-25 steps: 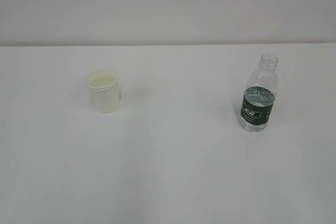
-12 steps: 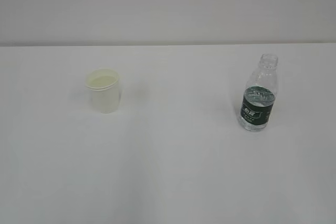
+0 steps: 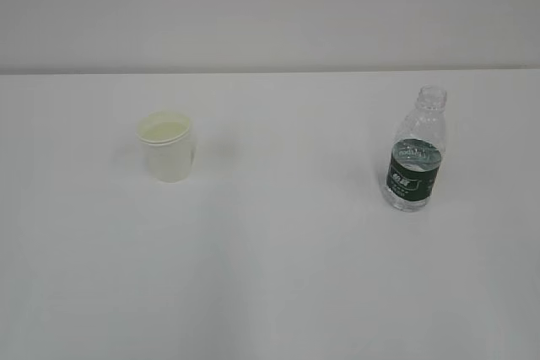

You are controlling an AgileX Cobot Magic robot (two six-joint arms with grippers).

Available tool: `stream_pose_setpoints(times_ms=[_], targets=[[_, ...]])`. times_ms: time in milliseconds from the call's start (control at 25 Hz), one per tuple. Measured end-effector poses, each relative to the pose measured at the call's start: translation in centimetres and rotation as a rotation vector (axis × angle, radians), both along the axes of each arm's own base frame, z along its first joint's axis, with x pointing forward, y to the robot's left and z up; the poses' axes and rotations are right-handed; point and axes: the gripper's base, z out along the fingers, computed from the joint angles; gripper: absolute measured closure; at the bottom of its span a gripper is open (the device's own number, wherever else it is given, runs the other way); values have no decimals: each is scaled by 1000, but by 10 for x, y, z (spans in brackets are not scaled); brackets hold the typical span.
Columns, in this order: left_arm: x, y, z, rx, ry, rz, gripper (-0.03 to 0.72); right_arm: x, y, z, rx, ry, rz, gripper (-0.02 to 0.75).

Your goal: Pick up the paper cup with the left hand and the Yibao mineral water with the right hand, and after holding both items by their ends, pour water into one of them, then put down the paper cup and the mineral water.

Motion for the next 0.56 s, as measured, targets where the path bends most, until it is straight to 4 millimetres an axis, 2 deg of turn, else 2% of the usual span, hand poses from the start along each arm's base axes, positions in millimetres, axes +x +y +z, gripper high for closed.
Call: stream_pose_setpoints(times_ms=[560], targets=[[0, 0, 0, 0, 0, 0, 458, 0, 0, 0, -1, 0, -1, 208]])
